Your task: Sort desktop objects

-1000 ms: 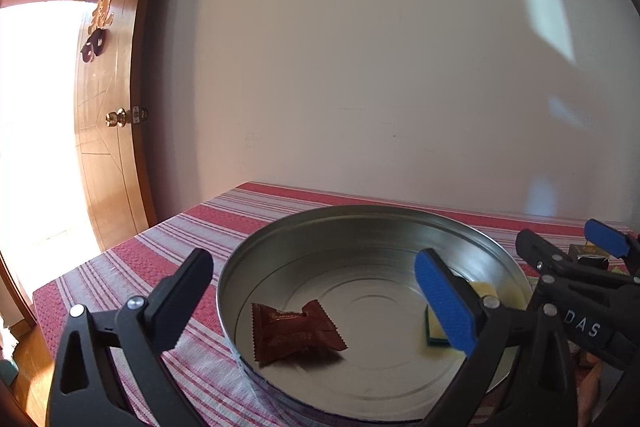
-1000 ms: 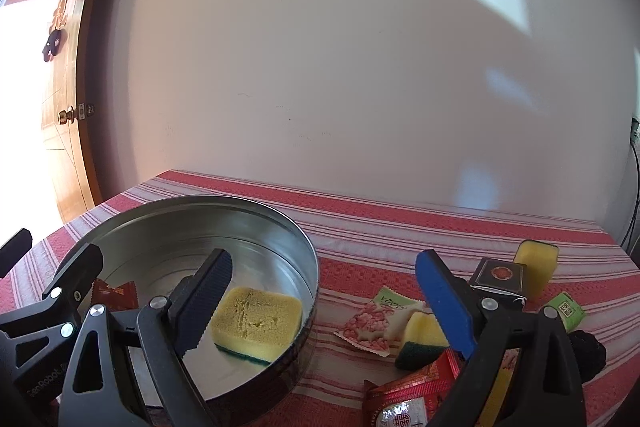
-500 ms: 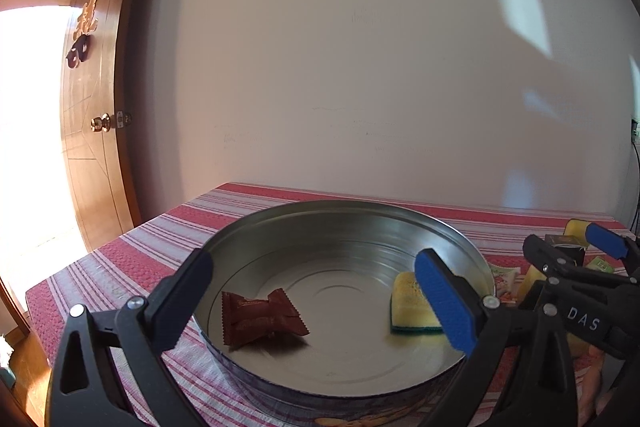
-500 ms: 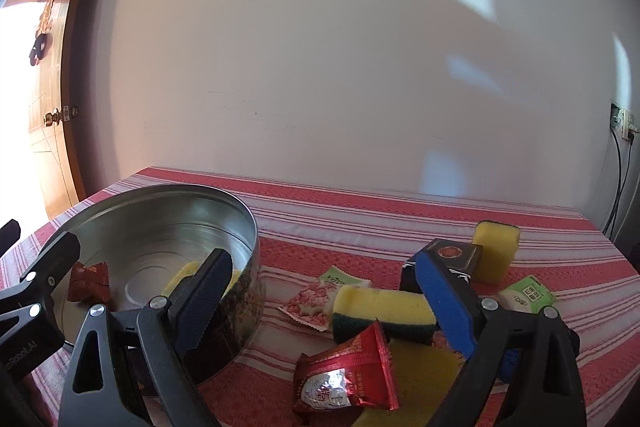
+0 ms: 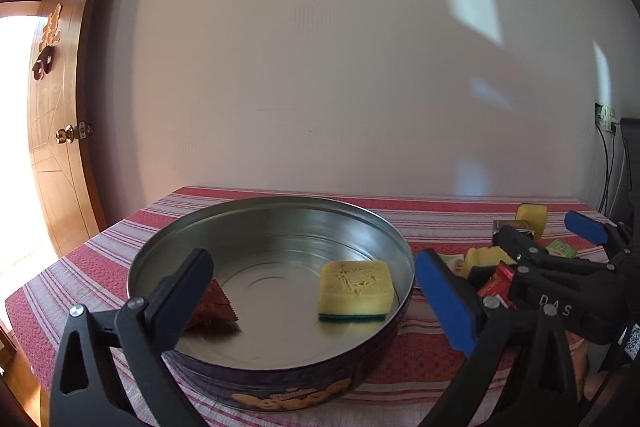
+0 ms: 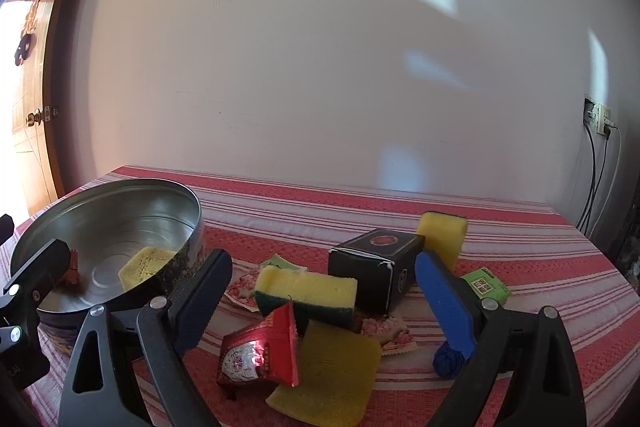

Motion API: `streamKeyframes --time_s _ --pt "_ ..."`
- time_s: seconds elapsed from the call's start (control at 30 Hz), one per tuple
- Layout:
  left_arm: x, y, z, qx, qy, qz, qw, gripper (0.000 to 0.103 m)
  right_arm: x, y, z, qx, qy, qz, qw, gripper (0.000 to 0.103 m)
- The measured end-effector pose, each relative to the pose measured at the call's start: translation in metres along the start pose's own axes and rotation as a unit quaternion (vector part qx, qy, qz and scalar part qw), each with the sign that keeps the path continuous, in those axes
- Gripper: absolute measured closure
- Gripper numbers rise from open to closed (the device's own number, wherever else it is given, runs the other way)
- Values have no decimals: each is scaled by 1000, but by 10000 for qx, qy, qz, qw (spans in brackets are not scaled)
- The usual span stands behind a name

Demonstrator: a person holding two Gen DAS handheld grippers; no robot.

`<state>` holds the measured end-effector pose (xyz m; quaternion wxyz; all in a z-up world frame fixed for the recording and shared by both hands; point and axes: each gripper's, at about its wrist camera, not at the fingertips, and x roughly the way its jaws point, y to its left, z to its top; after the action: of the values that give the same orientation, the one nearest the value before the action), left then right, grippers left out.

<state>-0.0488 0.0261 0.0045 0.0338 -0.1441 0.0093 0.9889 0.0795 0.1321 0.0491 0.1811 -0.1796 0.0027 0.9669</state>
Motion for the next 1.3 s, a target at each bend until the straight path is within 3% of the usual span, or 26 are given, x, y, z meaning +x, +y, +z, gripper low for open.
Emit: streamKeyframes --time_s 0.2,0.33,0.5,0.73,0.83,0.97,1.0,1.07,1.13,1.3 --pt "-3 -21 -1 214 31 -190 9996 1 -10 -27 -4 134 -63 -169 9997 8" --pt "-4 -33 -2 303 135 -391 9987 1 -19 -50 -6 64 -210 -534 9983 8" --pt "0 -55 -5 521 422 -740 9950 1 -23 -101 -10 542 -210 -837 9948 8" --pt "24 -104 -9 1087 1055 -1019 9832 1 -30 -147 -18 1558 -240 -694 9850 8" --pt "34 -123 -12 1191 1274 -1186 9775 1 -31 -150 -19 1668 -217 -629 9837 8" --pt "42 -136 -13 1223 1380 -1164 9759 1 -31 -147 -18 1574 -232 -605 9854 8" --pt "47 -138 -13 1230 1513 -1158 9739 3 -32 -145 -18 1530 -245 -605 9861 8" --pt "59 -140 -17 1200 1850 -1207 9679 22 -33 -142 -18 1449 -285 -605 9872 8" --pt "66 -135 -19 999 2087 -1343 9635 33 -35 -140 -18 1383 -330 -603 9880 8" --pt "70 -124 -23 598 2295 -1481 9601 34 -36 -136 -17 1275 -368 -586 9894 8"
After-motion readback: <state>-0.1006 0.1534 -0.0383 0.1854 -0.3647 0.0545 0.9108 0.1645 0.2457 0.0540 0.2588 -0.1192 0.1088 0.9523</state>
